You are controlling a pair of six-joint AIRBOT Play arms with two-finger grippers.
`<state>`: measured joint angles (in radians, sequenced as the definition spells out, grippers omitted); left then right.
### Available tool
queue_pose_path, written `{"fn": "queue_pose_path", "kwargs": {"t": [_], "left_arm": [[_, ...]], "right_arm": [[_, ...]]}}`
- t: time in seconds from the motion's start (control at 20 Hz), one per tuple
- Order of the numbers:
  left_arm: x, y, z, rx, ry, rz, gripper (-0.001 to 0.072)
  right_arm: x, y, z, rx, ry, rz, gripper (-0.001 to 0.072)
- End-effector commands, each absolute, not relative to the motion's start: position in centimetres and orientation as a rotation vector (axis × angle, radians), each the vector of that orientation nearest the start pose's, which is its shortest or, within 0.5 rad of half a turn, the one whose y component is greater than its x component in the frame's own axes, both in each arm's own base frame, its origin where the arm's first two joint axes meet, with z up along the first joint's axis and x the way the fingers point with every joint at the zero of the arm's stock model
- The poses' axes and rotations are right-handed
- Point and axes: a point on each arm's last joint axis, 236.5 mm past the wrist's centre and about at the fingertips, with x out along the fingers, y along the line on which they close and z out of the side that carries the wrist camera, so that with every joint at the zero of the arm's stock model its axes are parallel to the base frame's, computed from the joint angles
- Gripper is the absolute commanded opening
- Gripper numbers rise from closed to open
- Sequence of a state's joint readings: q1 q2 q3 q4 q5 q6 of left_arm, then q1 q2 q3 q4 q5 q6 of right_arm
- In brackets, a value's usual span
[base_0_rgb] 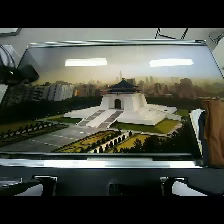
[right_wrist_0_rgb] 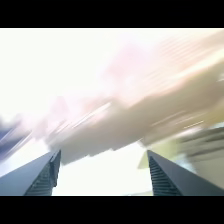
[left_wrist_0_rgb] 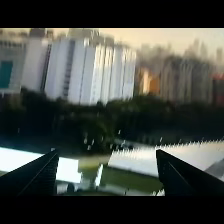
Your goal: Fold the clothes and pants, and hang the long-sleeved shirts on hangers.
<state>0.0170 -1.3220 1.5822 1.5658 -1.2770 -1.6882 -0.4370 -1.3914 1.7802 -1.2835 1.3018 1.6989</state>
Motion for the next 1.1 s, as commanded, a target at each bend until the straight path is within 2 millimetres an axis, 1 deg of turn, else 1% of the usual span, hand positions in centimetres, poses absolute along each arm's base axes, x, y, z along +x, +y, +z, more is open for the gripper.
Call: {"fn": "queue_pose_path", "kwargs": {"t": [0.0,0.05,0.1,0.2,0.3,0.5,1.05], "left_arm": [[38.2,-1.1,5.9,-0.124,1.428,0.046,0.0715],[38.2,-1.6,5.2,-0.116,1.417,0.038,0.0715],[38.5,-2.1,5.1,-0.103,1.387,0.028,0.0715],[39.4,-2.1,5.4,-0.049,1.346,0.027,0.0714],[39.9,-2.2,5.6,-0.024,1.322,0.009,0.0715],[39.9,-2.2,5.1,-0.023,1.335,0.01,0.0715],[39.9,-2.2,5.1,-0.024,1.336,0.01,0.0715]], "right_arm": [[46.1,-1.9,14.0,0.578,1.117,-0.038,0.064],[45.6,-0.3,12.8,0.561,1.18,-0.011,0.0642],[45.5,0.5,12.3,0.54,1.205,-0.003,0.0658],[45.6,1.1,12.2,0.518,1.205,0.002,0.0711],[45.6,1.0,12.2,0.52,1.206,0.0,0.0708],[45.6,1.0,12.2,0.52,1.204,0.0,0.0705],[45.6,1.0,12.2,0.52,1.203,0.0,0.0705]]}}
